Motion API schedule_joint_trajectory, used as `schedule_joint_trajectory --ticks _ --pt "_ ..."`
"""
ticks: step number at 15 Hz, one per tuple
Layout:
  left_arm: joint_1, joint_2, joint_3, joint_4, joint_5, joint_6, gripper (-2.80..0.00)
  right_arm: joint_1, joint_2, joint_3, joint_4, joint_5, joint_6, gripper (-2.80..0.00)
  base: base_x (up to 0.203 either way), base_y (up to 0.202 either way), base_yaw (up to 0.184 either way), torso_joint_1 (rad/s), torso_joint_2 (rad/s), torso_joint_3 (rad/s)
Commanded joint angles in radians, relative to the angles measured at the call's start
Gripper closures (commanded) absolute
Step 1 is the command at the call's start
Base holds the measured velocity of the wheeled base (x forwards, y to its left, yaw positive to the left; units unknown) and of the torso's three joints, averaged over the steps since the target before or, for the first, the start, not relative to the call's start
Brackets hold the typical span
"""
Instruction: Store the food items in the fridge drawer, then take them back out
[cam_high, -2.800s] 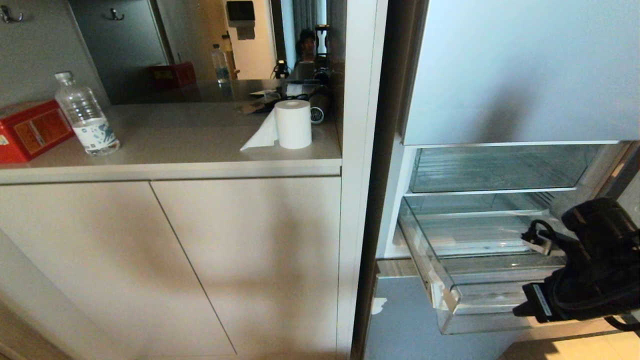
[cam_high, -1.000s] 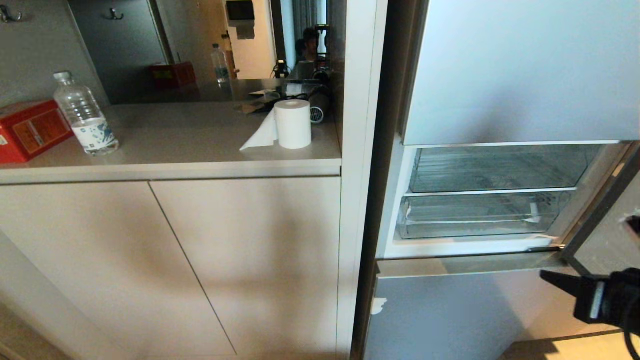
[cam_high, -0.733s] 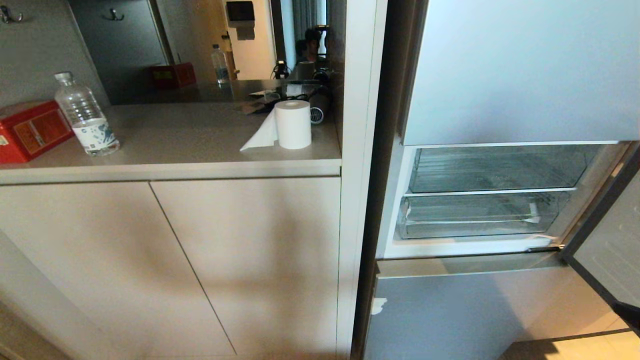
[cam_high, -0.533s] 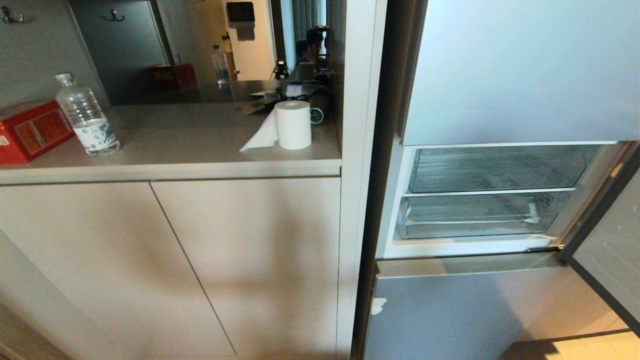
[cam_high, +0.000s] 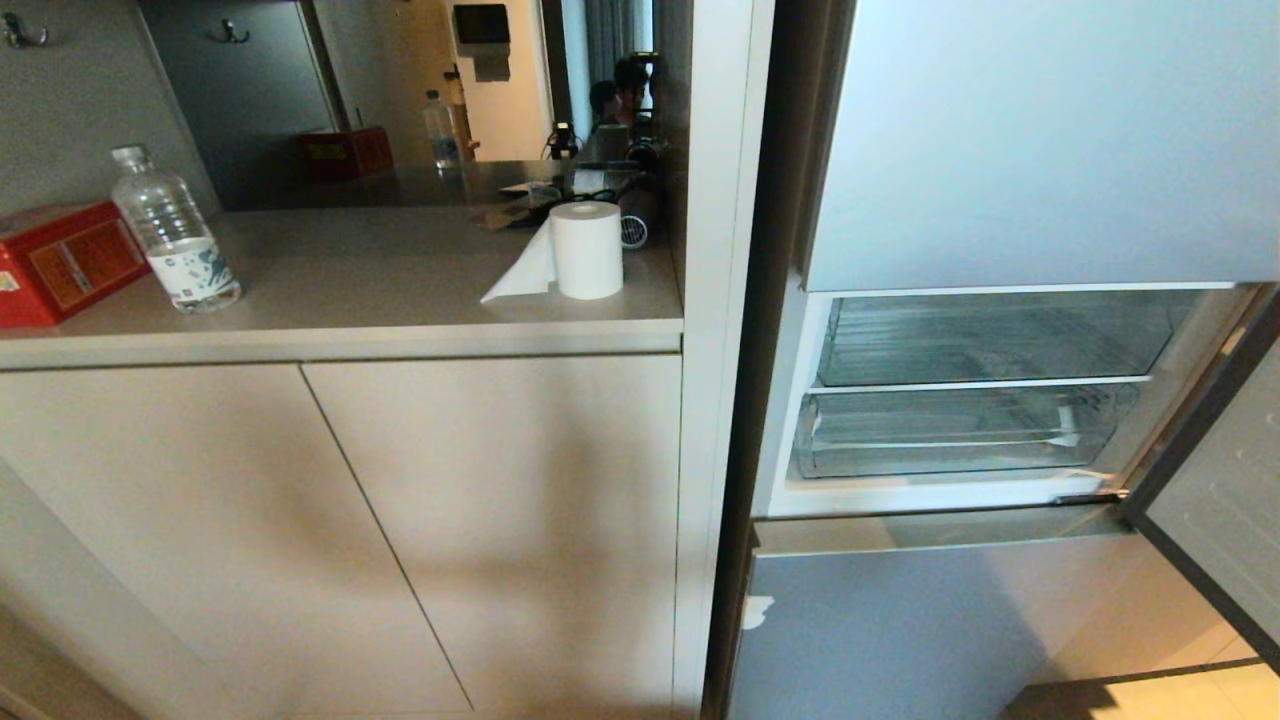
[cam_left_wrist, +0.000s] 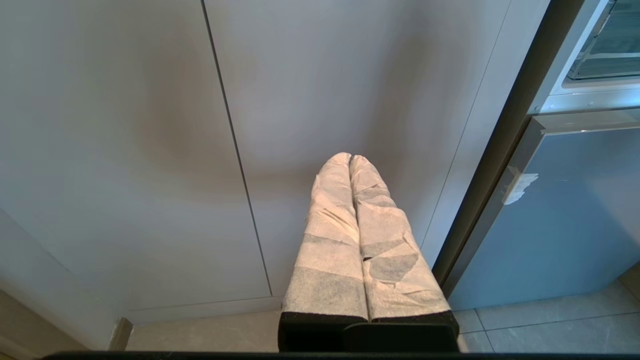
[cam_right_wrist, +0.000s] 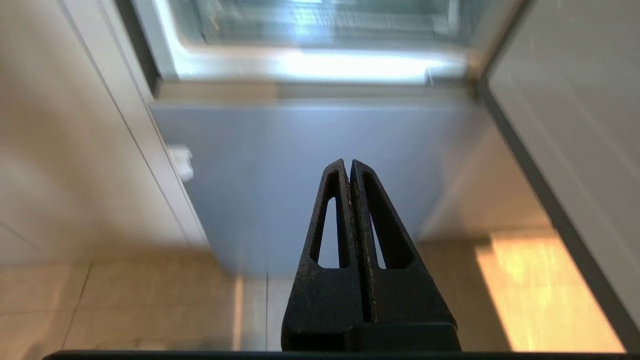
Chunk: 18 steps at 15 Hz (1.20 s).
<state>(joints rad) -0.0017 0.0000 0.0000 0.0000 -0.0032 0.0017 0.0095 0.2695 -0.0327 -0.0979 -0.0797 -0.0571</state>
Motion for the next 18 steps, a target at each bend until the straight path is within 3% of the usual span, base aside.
schedule_joint_trajectory --ticks 1,6,16,18 --pt "0.000 0.000 0.002 0.000 0.000 0.000 0.00 -0.024 -0.084 0.033 -0.006 0.032 -0.010 0.00 0.000 0.000 0.000 0.000 0.00 0.000" --pt "0.000 0.000 0.002 0.000 0.000 0.000 0.00 -0.022 -0.272 0.033 0.094 0.063 -0.012 0.00 0.000 0.000 0.000 0.000 0.00 0.000" --pt "0.000 0.000 0.002 0.000 0.000 0.000 0.00 -0.020 -0.269 0.033 0.106 0.066 0.025 0.00 0.000 0.000 0.000 0.000 0.00 0.000" --pt "0.000 0.000 0.002 0.000 0.000 0.000 0.00 -0.020 -0.269 0.033 0.106 0.066 0.025 0.00 0.004 0.006 -0.126 0.001 0.00 0.002"
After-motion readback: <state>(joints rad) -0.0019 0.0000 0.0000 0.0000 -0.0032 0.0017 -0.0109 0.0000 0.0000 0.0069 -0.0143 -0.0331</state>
